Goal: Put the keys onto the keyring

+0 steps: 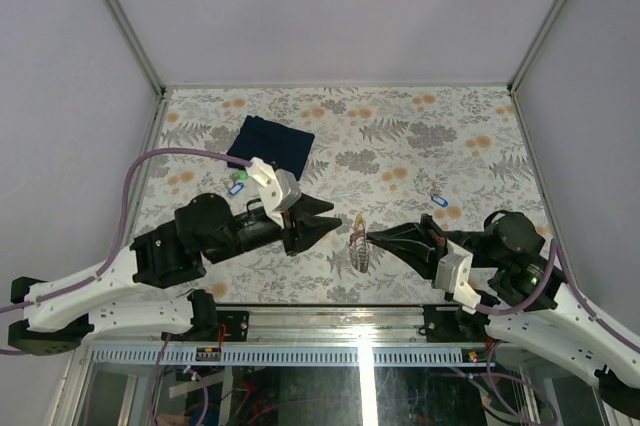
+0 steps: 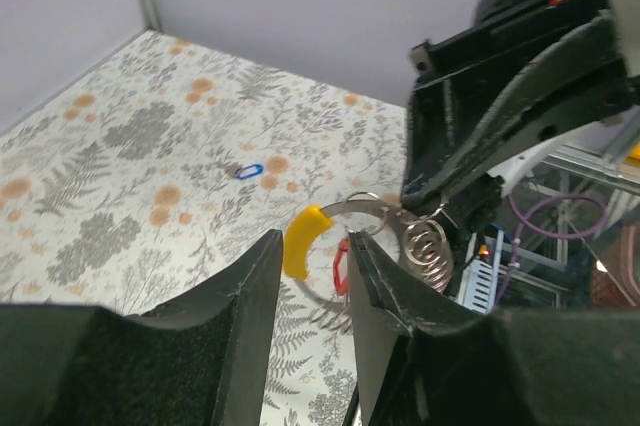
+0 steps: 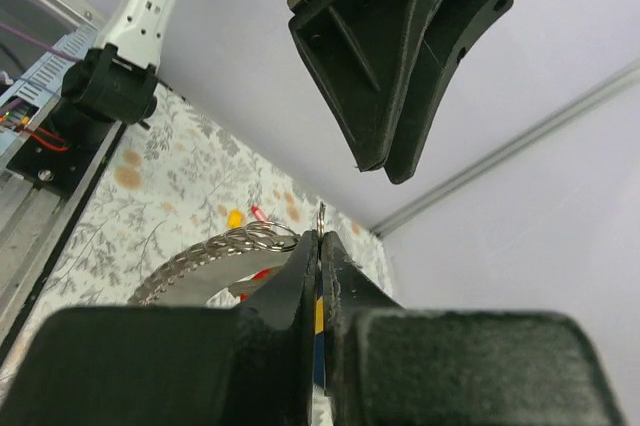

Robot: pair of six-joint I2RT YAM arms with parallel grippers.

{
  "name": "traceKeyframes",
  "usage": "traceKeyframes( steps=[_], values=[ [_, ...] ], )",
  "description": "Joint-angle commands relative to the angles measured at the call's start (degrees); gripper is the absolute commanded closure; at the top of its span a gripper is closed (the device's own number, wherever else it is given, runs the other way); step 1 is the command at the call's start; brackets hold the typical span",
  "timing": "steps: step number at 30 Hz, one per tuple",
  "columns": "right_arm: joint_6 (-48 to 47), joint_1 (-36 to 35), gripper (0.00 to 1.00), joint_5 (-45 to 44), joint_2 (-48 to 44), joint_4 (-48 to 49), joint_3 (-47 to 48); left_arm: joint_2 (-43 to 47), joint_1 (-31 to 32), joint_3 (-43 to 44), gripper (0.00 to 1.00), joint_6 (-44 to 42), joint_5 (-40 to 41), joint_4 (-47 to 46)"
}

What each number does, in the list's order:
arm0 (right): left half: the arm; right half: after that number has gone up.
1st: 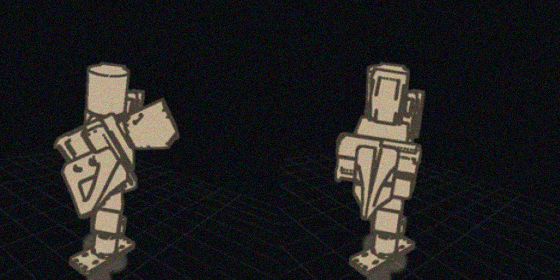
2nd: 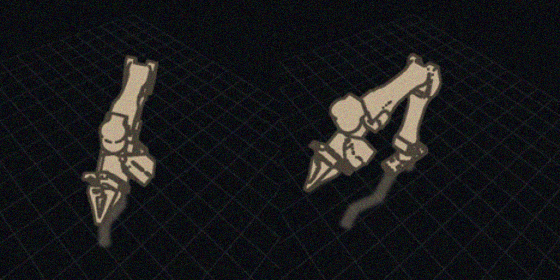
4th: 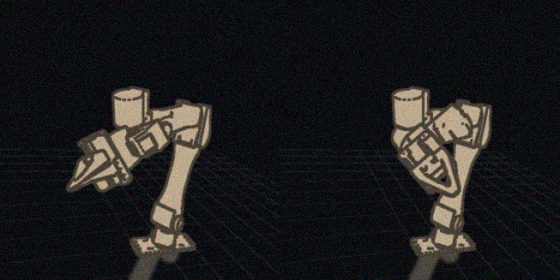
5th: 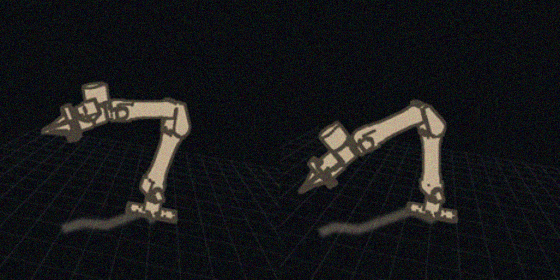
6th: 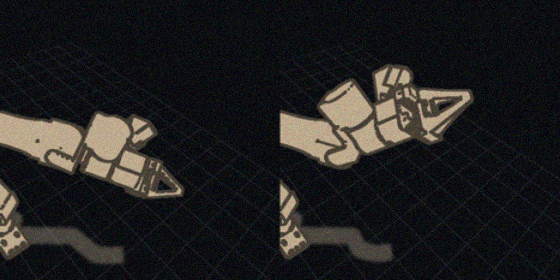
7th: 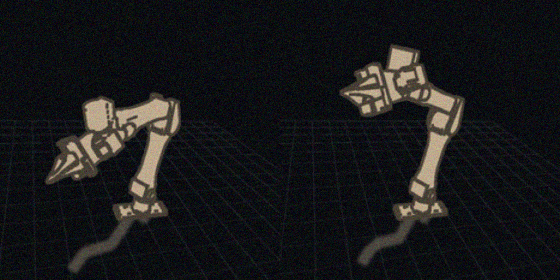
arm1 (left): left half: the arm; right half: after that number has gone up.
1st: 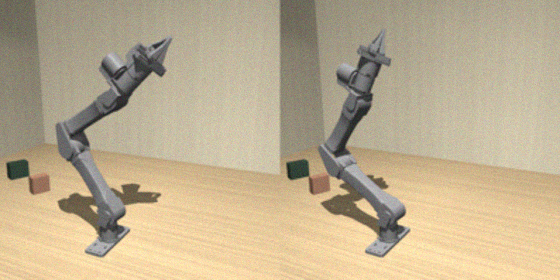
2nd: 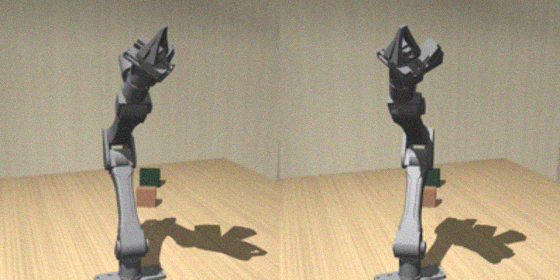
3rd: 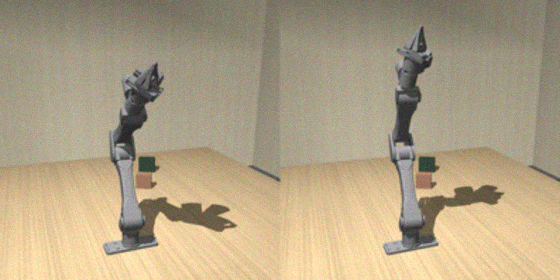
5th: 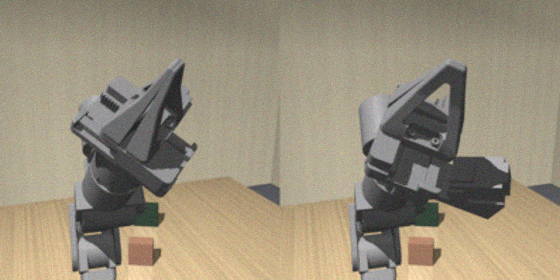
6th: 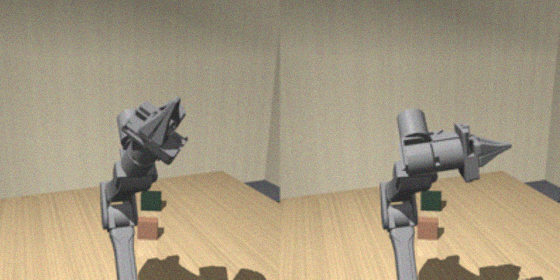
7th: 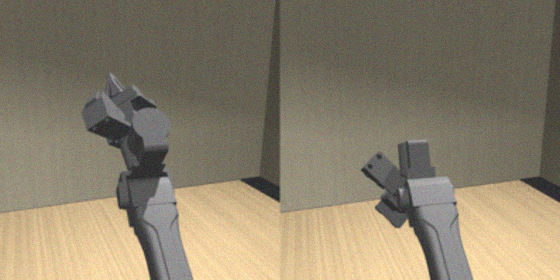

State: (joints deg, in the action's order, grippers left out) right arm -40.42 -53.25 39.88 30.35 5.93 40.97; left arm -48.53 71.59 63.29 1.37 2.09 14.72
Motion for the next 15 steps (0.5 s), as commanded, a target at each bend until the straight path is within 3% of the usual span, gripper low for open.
traceKeyframes(
  steps=[1, 7, 15],
  values=[
    [5.7, -0.4, 1.00, -7.7, -2.4, -6.6, 4.6, -1.3, -1.4, -2.0, 0.66, 4.5, 9.0, -3.6],
    [13.8, -0.4, 1.00, -15.5, -3.6, -17.5, 10.5, -7.4, -14.6, -3.3, 0.65, 11.3, -1.3, -3.7],
    [17.5, -0.4, 1.00, -19.9, -3.7, -27.3, 14.6, -23.9, -22.1, 0.4, 0.58, 14.9, -5.4, -5.0]
  ],
)
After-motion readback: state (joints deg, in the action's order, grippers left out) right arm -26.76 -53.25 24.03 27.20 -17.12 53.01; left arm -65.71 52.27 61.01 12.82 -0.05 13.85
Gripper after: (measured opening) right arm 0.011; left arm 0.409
